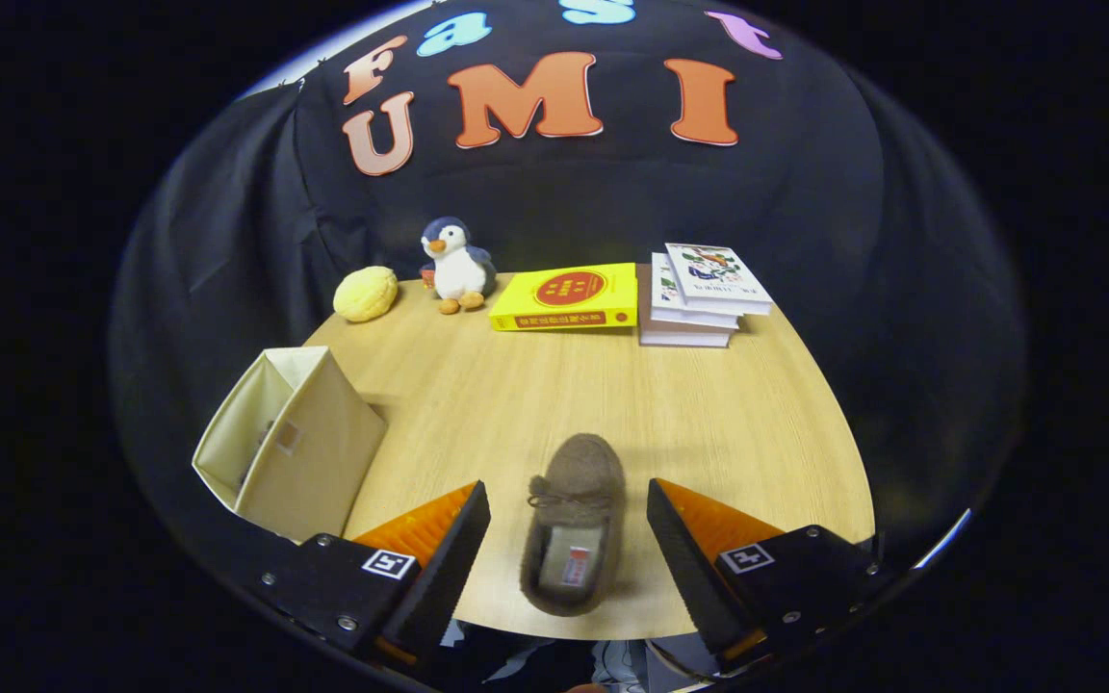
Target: Open the storage box then place both shoes into the box .Put the left shoe in first, then the right shoe, with the right side of both shoes facing outward in a uniform manner.
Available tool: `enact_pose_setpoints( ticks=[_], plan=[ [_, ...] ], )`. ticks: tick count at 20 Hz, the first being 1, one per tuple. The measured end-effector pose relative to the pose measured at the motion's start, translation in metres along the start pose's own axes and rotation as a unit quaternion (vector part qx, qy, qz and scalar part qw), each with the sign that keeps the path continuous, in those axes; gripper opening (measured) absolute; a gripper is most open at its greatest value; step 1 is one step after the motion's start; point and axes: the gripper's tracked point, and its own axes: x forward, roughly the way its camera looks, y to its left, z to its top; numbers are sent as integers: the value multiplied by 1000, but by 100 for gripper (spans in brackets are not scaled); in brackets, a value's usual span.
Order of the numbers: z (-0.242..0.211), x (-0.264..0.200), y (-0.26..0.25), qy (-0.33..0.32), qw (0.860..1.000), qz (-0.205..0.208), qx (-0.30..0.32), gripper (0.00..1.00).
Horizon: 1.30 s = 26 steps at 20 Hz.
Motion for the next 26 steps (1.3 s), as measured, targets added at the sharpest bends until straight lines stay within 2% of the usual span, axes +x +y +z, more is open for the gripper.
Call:
enact_pose_setpoints(
  ticks=[5, 9, 11, 15, 16, 17, 18, 20, 22, 26],
  plan=[
    [-46, 30, -26, 31, 999, -9, -18, 97],
    [-71, 61, -32, 50, 998, -11, -42, 90],
    [-81, 77, -36, 62, 996, -18, -53, 81],
    [-77, 105, -33, 62, 997, -17, -31, 59],
    [-74, 110, -31, 62, 998, -16, -23, 49],
    [-73, 115, -28, 63, 998, -16, -16, 43],
    [-74, 119, -29, 68, 997, -25, -14, 33],
    [-77, 124, -32, 75, 996, -38, -8, 18],
    [-77, 124, -32, 77, 996, -39, 6, 9],
    [-73, 111, -26, 86, 995, -34, 38, 4]
  ],
)
